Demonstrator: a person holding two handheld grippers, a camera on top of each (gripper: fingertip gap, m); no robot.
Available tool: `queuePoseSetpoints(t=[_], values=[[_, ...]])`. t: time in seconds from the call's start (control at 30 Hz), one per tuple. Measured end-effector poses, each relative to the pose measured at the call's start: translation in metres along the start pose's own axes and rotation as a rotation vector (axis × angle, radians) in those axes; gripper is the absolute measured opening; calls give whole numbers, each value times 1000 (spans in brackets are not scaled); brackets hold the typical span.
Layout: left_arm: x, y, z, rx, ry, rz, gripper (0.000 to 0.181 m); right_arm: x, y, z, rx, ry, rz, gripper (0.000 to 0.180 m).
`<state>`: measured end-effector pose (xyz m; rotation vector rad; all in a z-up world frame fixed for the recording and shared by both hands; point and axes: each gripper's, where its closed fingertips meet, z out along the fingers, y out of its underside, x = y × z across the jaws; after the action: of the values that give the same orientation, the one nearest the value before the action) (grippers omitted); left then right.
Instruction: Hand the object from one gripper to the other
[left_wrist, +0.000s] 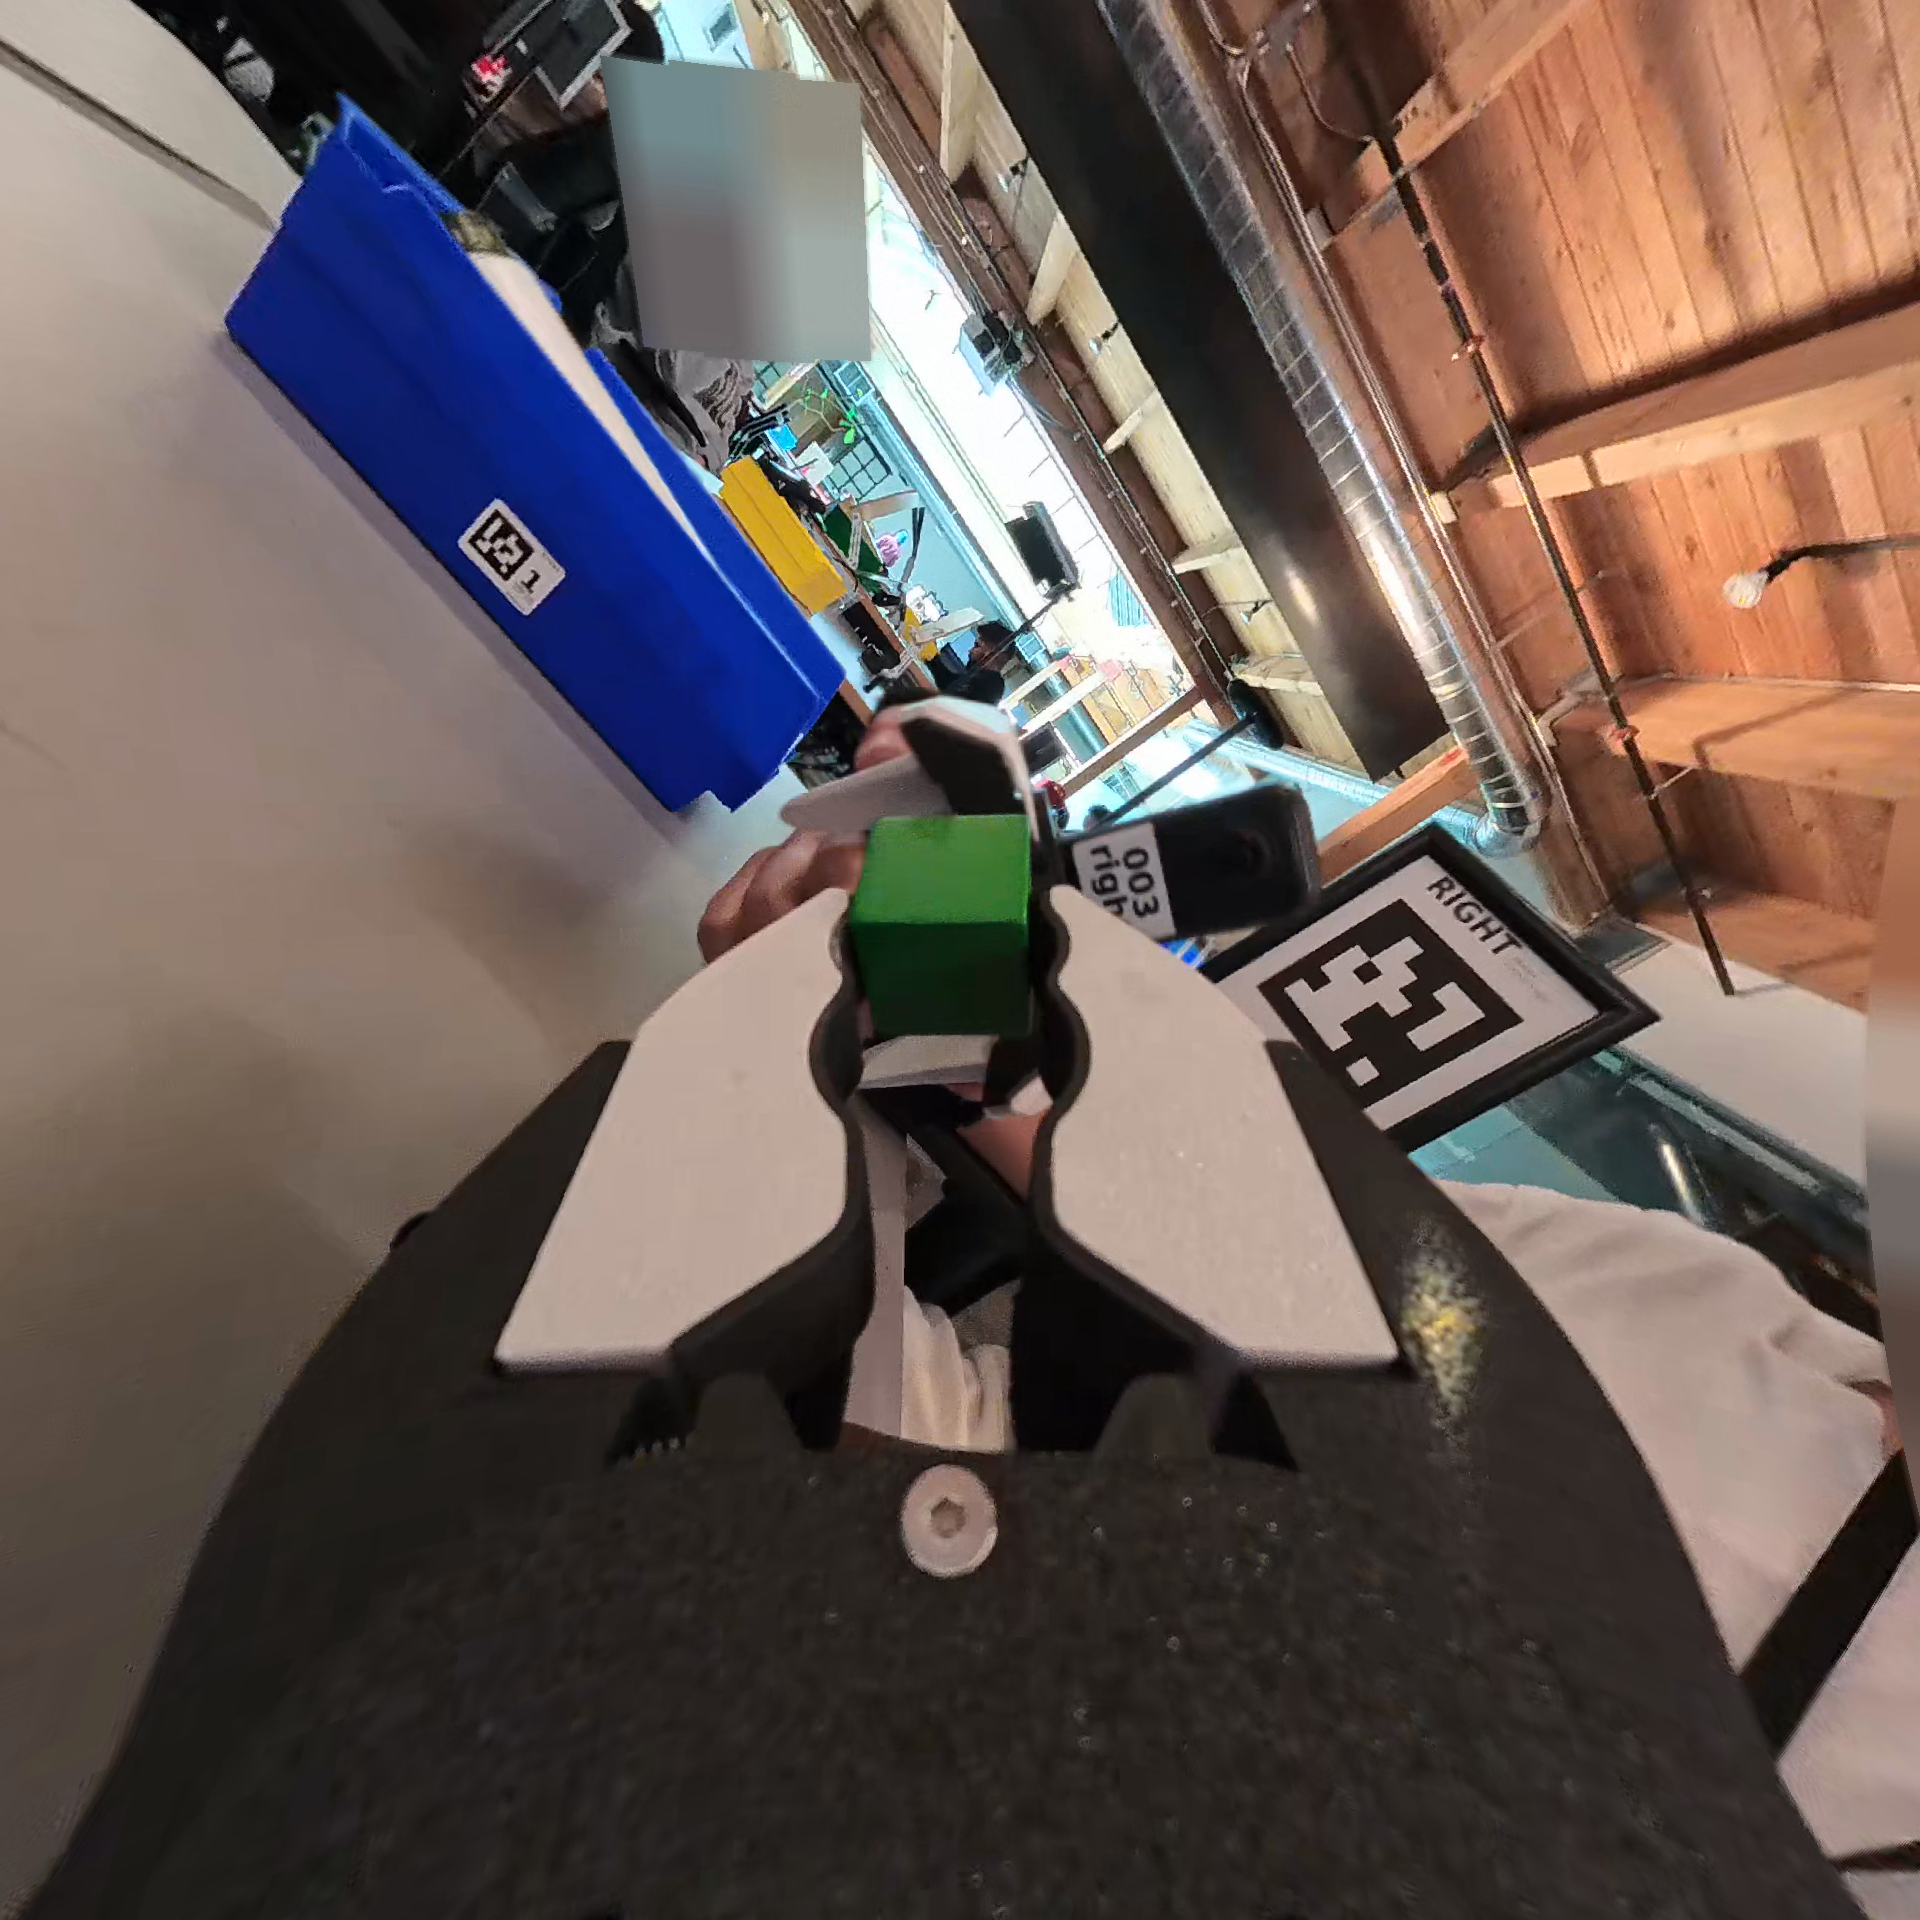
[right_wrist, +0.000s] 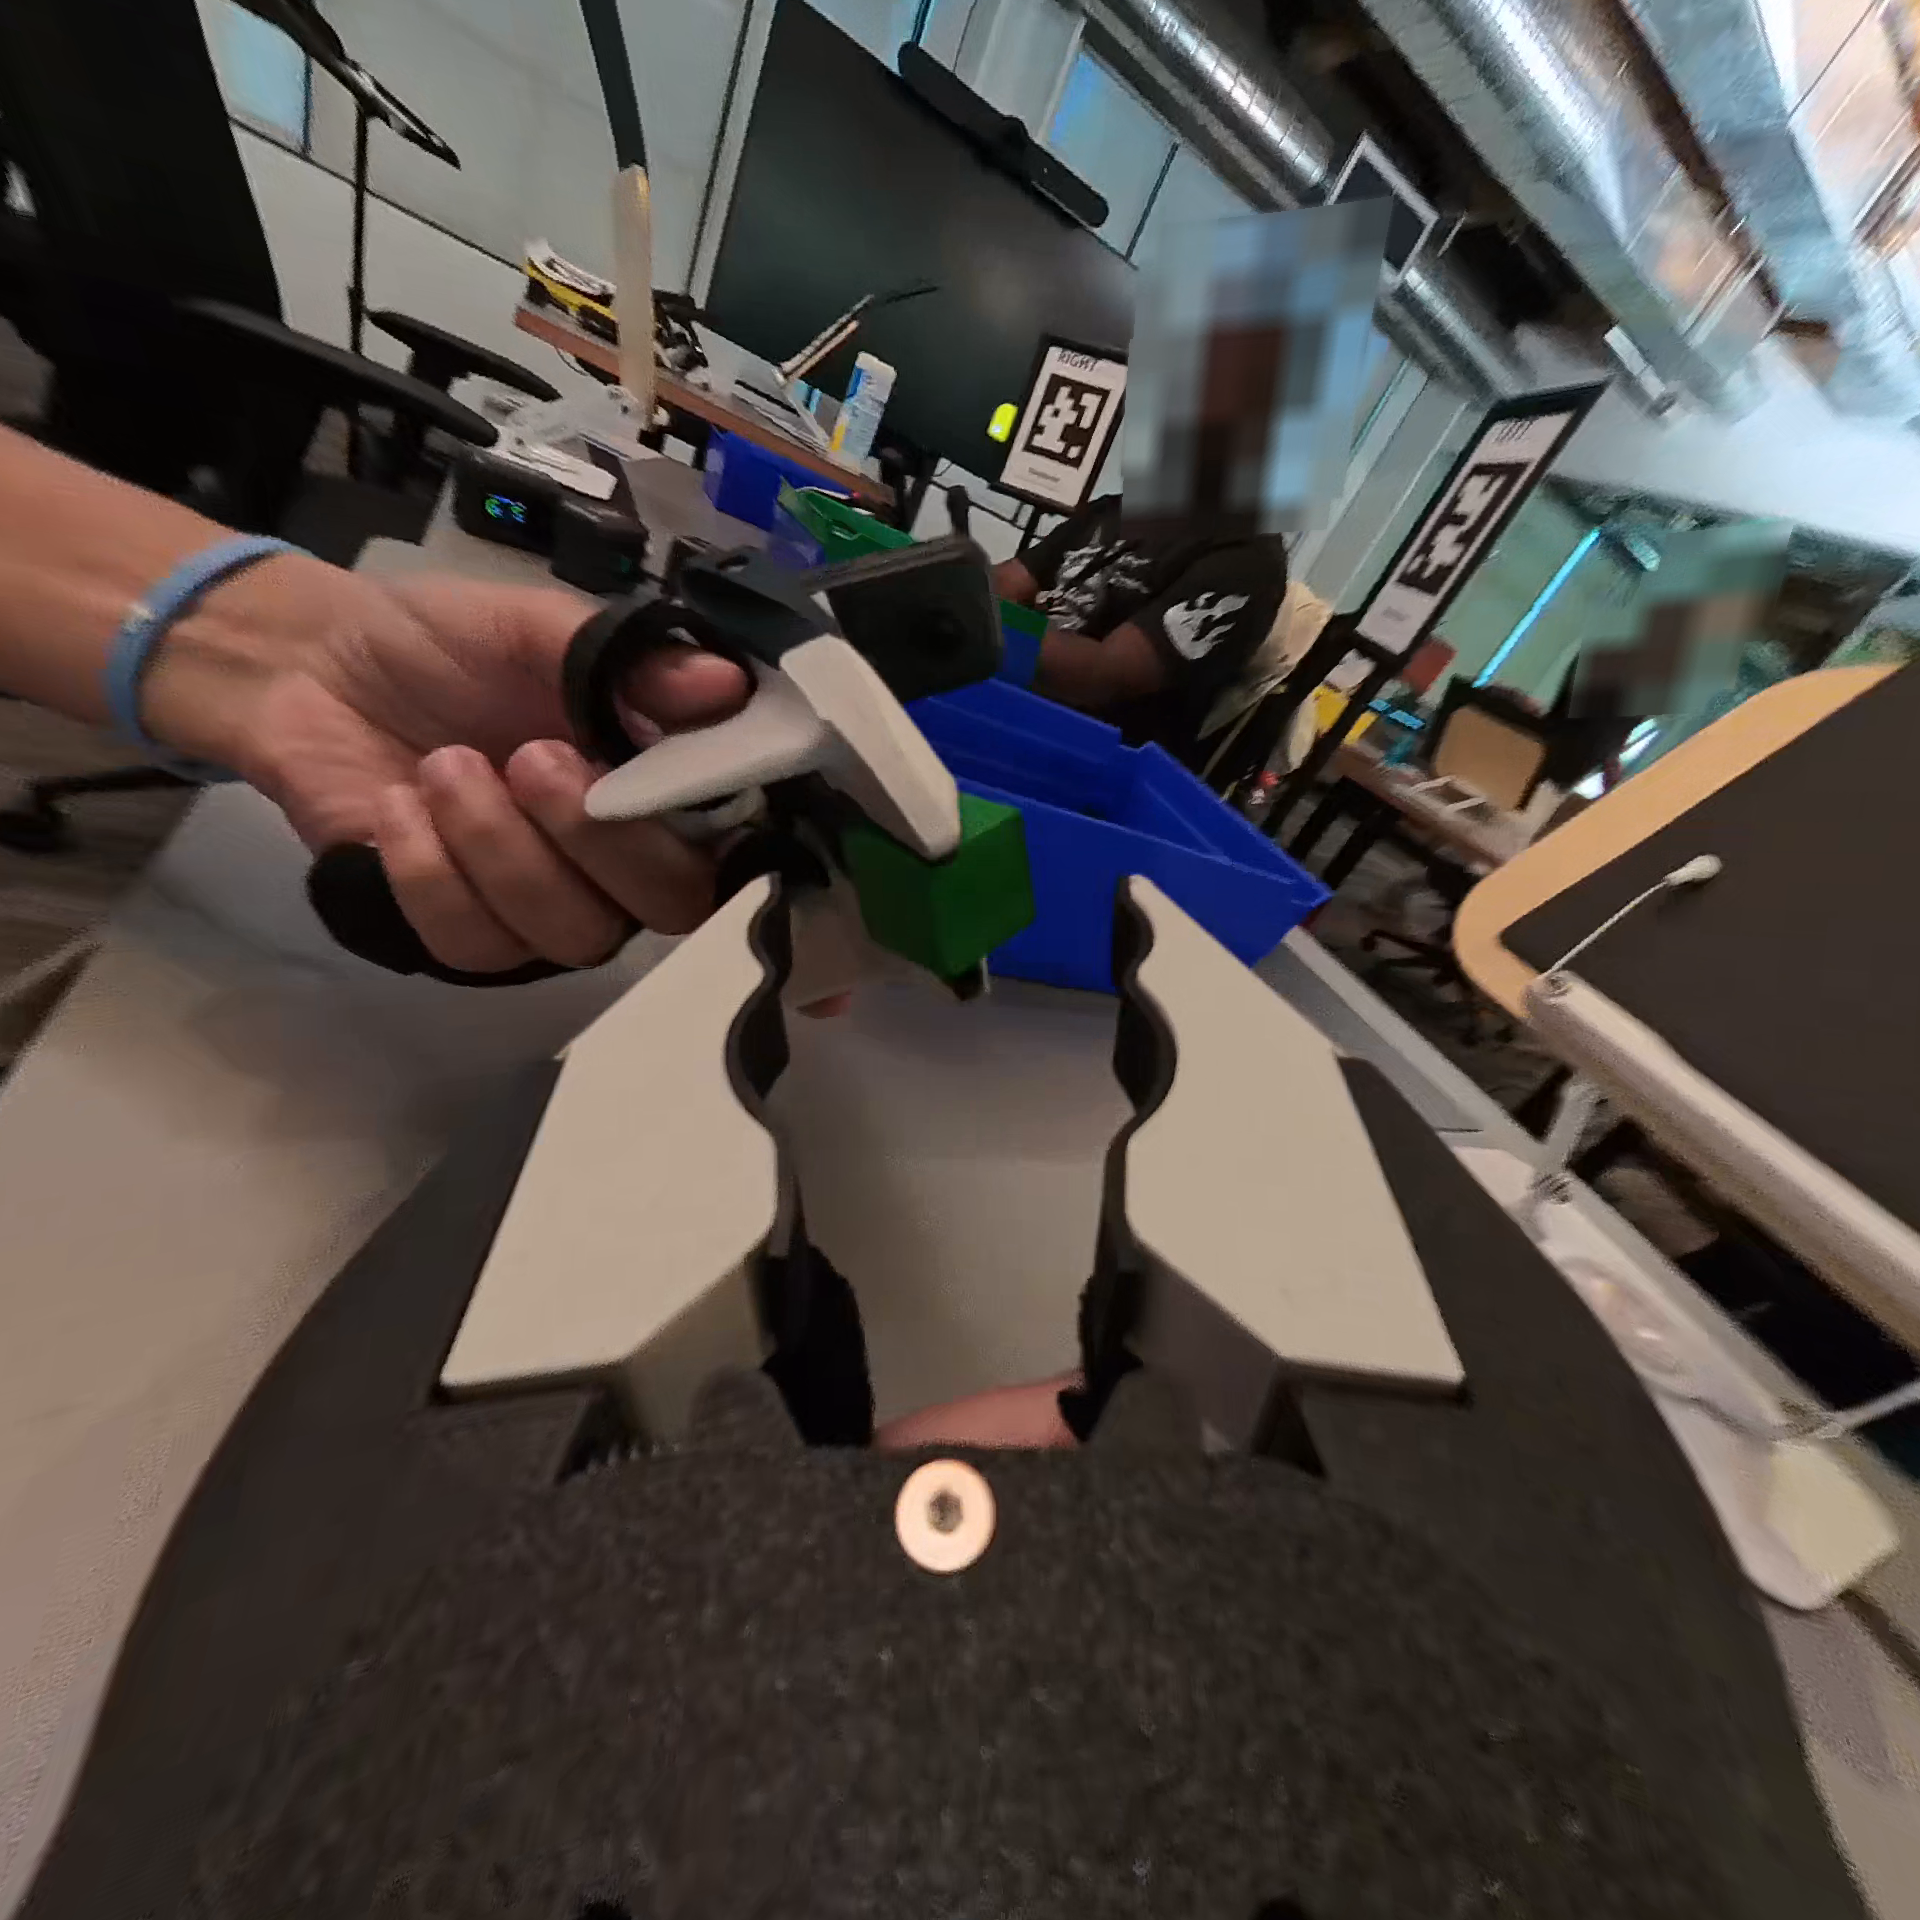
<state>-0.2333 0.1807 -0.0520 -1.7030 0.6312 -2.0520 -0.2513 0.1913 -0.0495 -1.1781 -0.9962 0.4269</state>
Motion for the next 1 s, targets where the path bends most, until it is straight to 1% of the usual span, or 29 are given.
queuePoseSetpoints(t=[0.1,0.17,0.23,0.27,0.3,0.5,0.53,0.57,0.6,0.63,0.67,0.73,0.8,0.87,0.93,1.0], values=[[1,3,3,-4,35,-60,29,-6,5,3,-27,8,-94,61],[2,12,6,-63,50,-80,29,-9,5,3,-21,11,-142,56],[4,20,6,-120,64,-77,29,-11,3,2,-16,8,-171,48],[4,21,6,-135,65,-76,29,-13,3,1,-15,-5,-182,40],[4,21,5,-140,70,-80,28,-15,4,1,-19,-17,-191,37],[-1,20,2,-141,67,-60,29,-15,9,3,-56,-30,-197,36],[-3,17,1,-127,49,-35,33,-13,9,2,-58,-27,-188,36],[-6,12,0,-104,16,-3,44,-10,9,1,-58,-26,-164,36],[-10,7,-3,-79,-20,36,54,-6,10,0,-59,-24,-128,36],[-12,2,-5,-57,-54,80,57,-2,11,-1,-63,-33,-82,36],[-14,-2,-8,-47,-92,134,57,0,12,-2,-71,-61,-19,36],[-18,-5,-12,-63,-179,279,58,4,16,-5,-89,-142,169,36],[-24,-2,-13,-127,-283,477,60,6,15,-7,-68,-244,424,35],[-30,5,-14,-215,-378,713,60,13,18,-10,-65,-299,678,35],[-32,9,-13,-270,-460,916,59,14,17,-12,-47,-363,831,36],[-28,9,-9,-252,-500,1041,57,10,17,-13,-55,-434,937,36]])
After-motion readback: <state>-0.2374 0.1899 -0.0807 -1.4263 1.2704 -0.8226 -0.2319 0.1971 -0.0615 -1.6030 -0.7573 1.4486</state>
